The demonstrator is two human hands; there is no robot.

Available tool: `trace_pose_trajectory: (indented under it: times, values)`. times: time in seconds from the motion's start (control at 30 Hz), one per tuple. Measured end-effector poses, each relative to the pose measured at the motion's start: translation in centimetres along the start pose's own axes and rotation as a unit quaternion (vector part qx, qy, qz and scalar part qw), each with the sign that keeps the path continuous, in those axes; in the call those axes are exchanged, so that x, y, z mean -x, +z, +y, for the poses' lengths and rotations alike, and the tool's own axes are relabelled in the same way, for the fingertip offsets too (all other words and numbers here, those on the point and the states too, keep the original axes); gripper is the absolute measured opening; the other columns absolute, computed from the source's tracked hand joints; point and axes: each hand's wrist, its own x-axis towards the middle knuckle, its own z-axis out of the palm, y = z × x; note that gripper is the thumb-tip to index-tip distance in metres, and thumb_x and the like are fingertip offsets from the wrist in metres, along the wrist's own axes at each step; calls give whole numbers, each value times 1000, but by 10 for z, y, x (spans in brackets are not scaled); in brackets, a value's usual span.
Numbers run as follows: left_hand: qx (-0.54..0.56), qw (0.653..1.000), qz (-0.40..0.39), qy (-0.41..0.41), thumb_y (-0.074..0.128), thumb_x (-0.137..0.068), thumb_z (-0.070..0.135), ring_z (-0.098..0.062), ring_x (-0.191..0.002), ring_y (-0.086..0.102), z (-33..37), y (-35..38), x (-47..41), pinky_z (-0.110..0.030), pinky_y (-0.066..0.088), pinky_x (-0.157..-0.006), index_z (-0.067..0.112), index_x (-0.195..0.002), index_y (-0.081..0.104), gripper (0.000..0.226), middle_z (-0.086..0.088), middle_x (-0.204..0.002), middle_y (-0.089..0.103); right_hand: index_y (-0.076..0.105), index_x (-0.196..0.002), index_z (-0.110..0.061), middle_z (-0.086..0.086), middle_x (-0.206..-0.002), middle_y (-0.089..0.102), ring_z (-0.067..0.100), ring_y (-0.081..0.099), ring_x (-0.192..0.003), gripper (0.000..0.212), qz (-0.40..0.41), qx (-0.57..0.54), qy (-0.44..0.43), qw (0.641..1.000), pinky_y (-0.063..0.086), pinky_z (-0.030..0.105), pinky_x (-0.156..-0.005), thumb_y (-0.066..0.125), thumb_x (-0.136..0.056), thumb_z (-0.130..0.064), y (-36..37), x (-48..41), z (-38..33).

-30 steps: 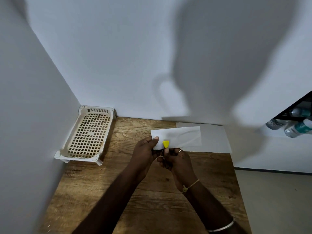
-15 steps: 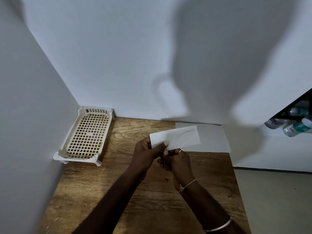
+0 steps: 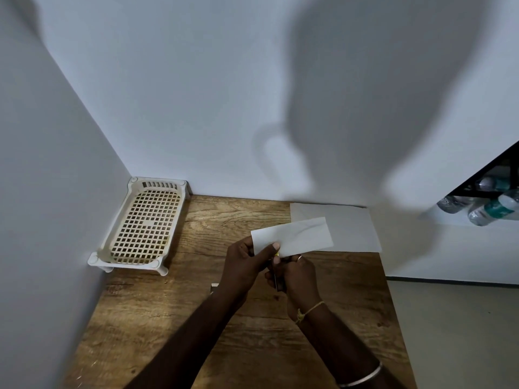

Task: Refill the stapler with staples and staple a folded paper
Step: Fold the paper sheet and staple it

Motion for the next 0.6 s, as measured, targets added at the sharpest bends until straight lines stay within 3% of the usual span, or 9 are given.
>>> trace_pose_trajectory:
  times: [0.2, 0.43, 0.6]
  values:
    - [26, 998, -8, -55, 79, -88, 23, -30, -103, 74, 5, -2, -1, -35, 62, -80, 11, -118, 75, 33, -13, -109, 77, 73, -96, -7, 13, -79, 77, 25, 73, -62, 7, -17, -10, -1, 1000, 56, 34, -57, 71, -91, -11, 0, 2, -1]
    - [38, 995, 10, -86, 74, -92, 28, -32, -95, 75, 9, -5, -4, -46, 59, -91, 8, -110, 78, 27, -21, -107, 76, 72, -104, -11, 10, -92, 78, 25, 74, -72, 13, -78, -40, -2, 996, 59, 32, -61, 69, -93, -18, -3, 12, -6]
    - [32, 996, 32, -75, 74, -90, 17, -32, -99, 75, 8, -6, -7, -39, 63, -79, 13, -105, 79, 16, -16, -103, 78, 71, -105, -14, 12, -99, 77, 26, 75, -78, 12, -102, -50, -9, 994, 60, 33, -66, 65, -95, -19, -3, 17, -9]
